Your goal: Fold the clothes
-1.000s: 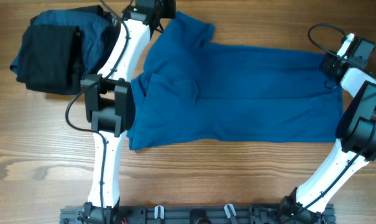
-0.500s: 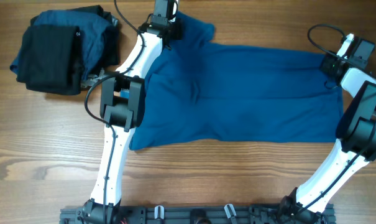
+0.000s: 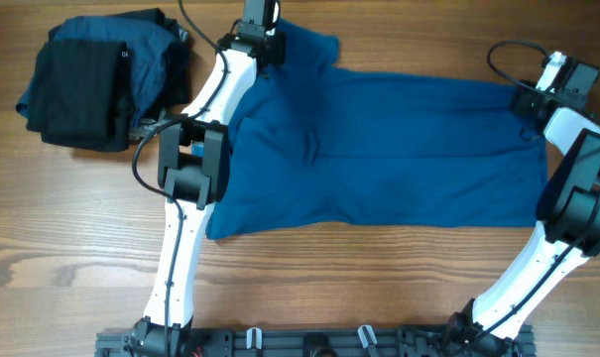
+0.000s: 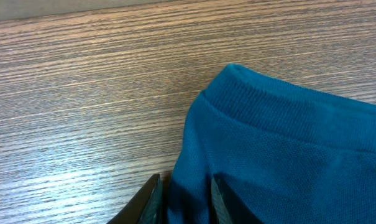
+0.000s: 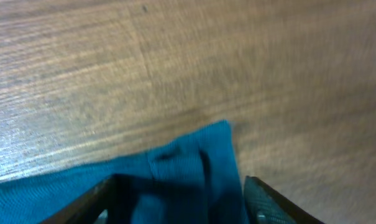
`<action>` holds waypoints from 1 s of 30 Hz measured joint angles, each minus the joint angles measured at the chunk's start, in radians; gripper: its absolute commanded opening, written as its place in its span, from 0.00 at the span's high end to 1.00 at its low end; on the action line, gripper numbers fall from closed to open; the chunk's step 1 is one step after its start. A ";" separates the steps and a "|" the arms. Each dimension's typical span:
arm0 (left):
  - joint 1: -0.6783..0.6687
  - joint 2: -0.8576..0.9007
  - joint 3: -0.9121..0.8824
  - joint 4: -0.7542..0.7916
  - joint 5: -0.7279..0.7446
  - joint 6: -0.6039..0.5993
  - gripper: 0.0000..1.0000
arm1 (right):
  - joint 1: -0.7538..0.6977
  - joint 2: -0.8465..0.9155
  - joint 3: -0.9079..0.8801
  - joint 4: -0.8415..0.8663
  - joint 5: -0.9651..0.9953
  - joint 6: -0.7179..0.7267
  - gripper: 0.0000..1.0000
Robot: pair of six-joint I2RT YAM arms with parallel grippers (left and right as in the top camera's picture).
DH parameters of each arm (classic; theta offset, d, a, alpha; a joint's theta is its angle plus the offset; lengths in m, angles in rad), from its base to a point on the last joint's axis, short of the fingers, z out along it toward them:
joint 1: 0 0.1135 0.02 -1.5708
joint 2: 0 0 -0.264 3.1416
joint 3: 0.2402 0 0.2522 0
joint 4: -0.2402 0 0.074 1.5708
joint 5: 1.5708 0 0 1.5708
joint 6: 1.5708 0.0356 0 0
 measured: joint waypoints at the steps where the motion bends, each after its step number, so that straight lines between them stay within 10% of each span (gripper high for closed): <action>1: 0.001 0.000 0.000 0.000 0.000 0.000 0.74 | 0.000 0.000 0.000 0.015 0.000 -0.027 0.31; 11: 0.002 0.000 0.001 0.000 0.000 0.000 0.74 | 0.000 0.032 0.000 0.081 -0.002 -0.100 0.32; 14: 0.002 0.000 0.001 0.000 0.000 0.000 0.82 | -0.001 0.049 0.013 0.092 -0.014 -0.088 0.64; 20: 0.002 0.000 0.001 0.000 0.000 0.009 0.96 | 0.004 0.059 0.018 0.095 -0.063 -0.063 0.96; 30: 0.002 -0.003 0.001 -0.002 -0.001 0.008 0.96 | -0.001 0.060 0.018 0.096 -0.109 -0.043 0.96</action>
